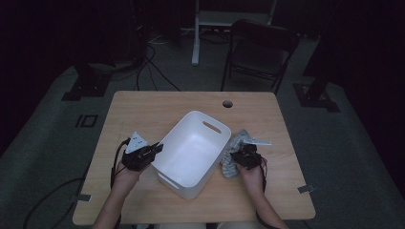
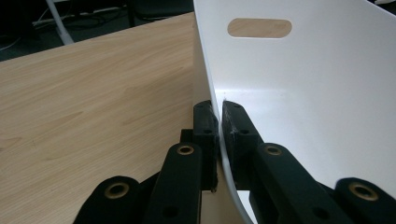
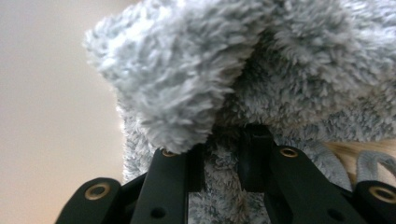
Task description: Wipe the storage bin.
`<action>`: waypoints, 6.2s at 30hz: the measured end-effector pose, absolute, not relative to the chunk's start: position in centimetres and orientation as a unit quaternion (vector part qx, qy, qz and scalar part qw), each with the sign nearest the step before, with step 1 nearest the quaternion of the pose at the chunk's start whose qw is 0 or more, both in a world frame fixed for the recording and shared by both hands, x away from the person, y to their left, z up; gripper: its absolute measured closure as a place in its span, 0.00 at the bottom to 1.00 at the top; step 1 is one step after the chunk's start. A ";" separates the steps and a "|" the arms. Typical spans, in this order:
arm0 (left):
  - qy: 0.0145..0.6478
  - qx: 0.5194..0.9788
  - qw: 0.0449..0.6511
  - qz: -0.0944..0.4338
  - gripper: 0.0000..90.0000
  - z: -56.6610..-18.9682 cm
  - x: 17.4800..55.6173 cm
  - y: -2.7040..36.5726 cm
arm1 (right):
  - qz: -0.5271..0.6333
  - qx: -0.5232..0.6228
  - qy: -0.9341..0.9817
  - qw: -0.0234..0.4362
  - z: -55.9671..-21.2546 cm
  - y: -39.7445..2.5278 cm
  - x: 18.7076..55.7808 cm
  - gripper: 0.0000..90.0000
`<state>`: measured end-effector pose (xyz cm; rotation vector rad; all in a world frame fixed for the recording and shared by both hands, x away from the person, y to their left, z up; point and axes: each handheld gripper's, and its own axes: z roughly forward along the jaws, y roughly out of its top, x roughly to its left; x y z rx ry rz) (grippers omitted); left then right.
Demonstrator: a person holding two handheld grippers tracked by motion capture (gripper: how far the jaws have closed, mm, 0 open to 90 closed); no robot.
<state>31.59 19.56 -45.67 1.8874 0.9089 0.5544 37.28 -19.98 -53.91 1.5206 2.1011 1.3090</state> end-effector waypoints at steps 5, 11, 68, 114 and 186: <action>0.372 0.769 0.469 0.225 0.94 -45.7 31.6 19.6 | 0.465 0.511 0.712 0.120 -52.2 -20.4 36.6 0.84; 0.369 0.771 0.467 0.226 0.94 -45.7 31.6 19.5 | 0.509 0.475 0.707 0.126 -48.9 -20.5 34.8 0.84; 0.362 0.773 0.469 0.227 0.93 -45.7 31.6 19.5 | 0.471 0.484 0.726 0.127 -52.2 -19.1 34.6 0.84; 0.361 0.773 0.467 0.230 0.93 -45.7 31.6 19.2 | 0.498 0.456 0.726 0.132 -50.2 -18.7 32.9 0.84; 0.366 0.772 0.466 0.231 0.92 -45.7 31.6 18.8 | 0.486 0.444 0.745 0.107 -50.3 -18.1 32.1 0.83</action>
